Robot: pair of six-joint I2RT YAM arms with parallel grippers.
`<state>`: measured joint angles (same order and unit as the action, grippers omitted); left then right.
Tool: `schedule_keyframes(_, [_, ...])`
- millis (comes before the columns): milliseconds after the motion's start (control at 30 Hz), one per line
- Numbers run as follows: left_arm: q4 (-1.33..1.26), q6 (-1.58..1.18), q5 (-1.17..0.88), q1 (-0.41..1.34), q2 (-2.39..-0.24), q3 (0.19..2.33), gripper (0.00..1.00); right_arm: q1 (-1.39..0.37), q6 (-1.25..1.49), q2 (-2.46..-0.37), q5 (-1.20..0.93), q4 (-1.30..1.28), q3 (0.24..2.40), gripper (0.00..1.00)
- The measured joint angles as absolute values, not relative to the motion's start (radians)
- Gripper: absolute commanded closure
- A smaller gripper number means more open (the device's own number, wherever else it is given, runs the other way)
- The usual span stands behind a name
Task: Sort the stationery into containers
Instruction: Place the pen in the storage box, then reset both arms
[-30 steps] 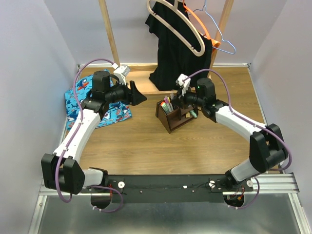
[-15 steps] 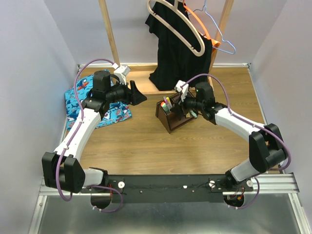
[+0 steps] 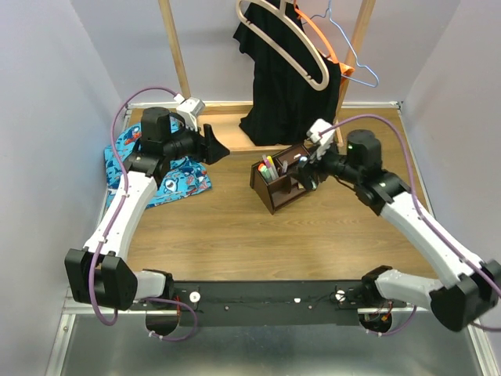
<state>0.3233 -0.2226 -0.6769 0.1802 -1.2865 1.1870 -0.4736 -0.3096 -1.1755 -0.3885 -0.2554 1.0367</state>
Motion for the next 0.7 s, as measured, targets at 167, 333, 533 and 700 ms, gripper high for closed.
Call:
schedule_keyframes(167, [0.343,-0.183,-0.635,0.157,-1.284,1.212,0.23,-0.464,-0.160,-1.026,-0.188,-0.276,1.045,0.00])
schedule_keyframes(333, [0.363,-0.172,-0.555,0.154,-1.271,1.200,0.19,-0.373,0.076,-1.028,-0.009,-0.328,1.096,0.00])
schedule_keyframes(533, [0.393,-0.157,-0.488,0.154,-1.258,1.164,0.13,0.009,0.253,-1.195,-0.051,-0.453,1.097,0.00])
schedule_keyframes(700, [0.393,-0.149,-0.438,0.154,-1.253,1.126,0.01,0.224,0.305,-1.365,-0.007,-0.569,1.124,0.00])
